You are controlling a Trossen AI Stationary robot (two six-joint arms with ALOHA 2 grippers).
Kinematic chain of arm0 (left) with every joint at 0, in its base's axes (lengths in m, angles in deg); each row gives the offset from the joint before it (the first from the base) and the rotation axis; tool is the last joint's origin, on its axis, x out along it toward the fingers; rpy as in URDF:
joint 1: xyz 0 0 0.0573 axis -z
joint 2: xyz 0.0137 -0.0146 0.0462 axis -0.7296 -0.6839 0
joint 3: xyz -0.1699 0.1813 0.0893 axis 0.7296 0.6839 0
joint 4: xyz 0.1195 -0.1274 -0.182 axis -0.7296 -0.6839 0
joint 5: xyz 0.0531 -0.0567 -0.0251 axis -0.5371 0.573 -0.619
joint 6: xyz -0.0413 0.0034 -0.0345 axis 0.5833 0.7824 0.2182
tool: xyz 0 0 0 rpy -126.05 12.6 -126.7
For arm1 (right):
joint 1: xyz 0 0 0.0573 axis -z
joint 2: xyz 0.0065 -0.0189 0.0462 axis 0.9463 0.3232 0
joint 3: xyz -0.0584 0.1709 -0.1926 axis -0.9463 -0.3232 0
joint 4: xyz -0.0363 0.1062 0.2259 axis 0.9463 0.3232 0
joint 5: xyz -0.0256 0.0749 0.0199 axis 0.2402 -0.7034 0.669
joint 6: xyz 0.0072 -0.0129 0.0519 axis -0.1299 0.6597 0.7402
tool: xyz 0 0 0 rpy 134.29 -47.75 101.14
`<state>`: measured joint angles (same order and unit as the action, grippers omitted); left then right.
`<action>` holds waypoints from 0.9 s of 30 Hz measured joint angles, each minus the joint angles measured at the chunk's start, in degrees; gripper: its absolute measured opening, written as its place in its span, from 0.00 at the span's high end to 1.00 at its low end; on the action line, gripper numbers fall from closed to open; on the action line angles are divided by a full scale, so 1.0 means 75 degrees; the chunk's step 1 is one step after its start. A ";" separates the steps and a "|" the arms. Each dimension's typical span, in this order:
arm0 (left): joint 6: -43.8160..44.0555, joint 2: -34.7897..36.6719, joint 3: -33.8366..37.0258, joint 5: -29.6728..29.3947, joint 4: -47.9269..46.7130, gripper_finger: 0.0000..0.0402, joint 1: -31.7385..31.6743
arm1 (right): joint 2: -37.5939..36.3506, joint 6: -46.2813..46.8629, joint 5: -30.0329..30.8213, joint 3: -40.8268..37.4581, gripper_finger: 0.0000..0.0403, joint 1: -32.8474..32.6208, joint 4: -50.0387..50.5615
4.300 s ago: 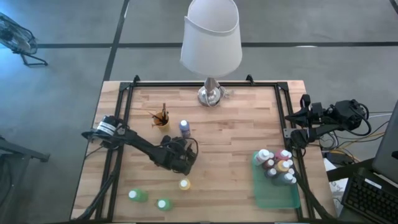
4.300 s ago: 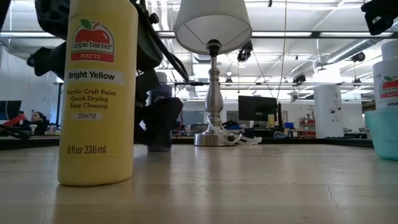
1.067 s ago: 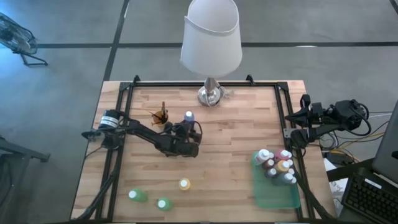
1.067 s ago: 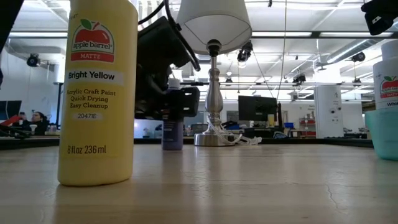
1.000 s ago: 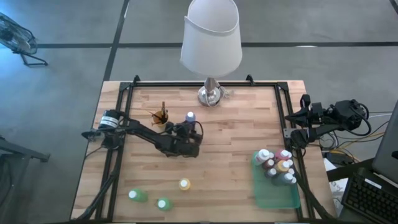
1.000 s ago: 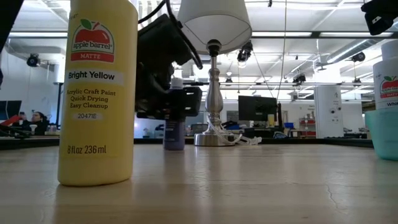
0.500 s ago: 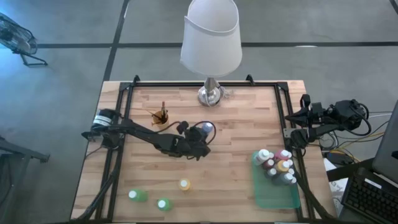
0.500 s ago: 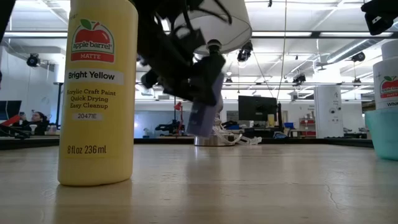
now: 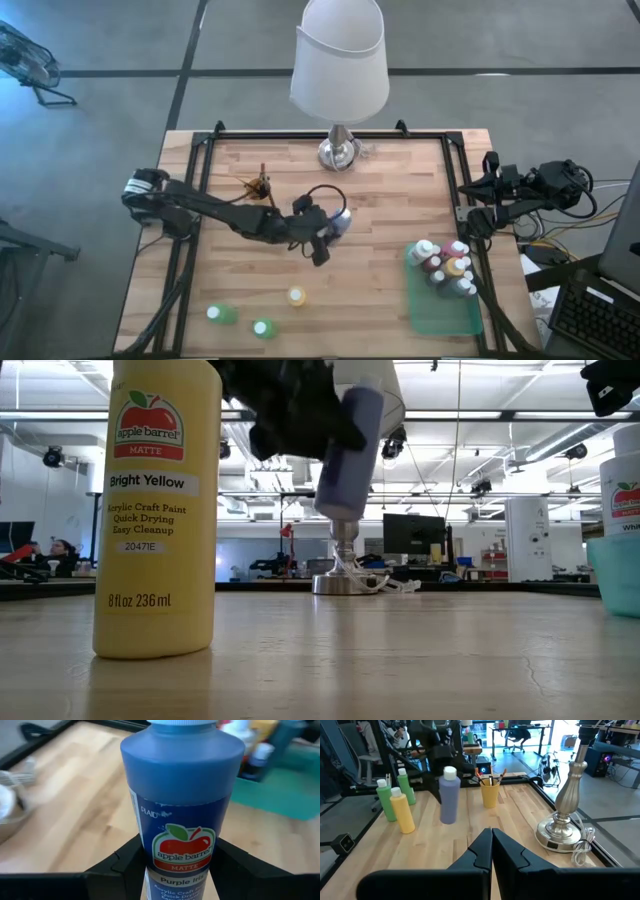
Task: Pick & Place Paint Supplies
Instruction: Put the blue paint bottle into the green bin
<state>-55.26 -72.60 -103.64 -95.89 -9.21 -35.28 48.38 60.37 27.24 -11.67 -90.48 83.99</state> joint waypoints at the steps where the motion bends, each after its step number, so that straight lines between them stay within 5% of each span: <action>1: 0.0000 0.0056 0.0003 0.0189 0.0003 0.53 0.0000 | 0.0001 0.0000 0.0003 0.0001 0.98 0.0001 0.0000; 12: 0.0325 0.0125 0.0000 0.1218 -0.0067 0.53 -0.0003 | 0.0000 -0.0100 0.0053 0.0000 0.98 0.0001 -0.0116; 27: 0.1253 0.0116 -0.0141 0.2507 -0.0182 0.53 -0.0029 | 0.0701 -0.0504 0.0064 -0.0036 0.98 -0.0002 -0.2539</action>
<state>-45.86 -71.73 -104.70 -77.08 -10.57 -35.50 53.63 56.58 27.72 -11.94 -90.50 64.95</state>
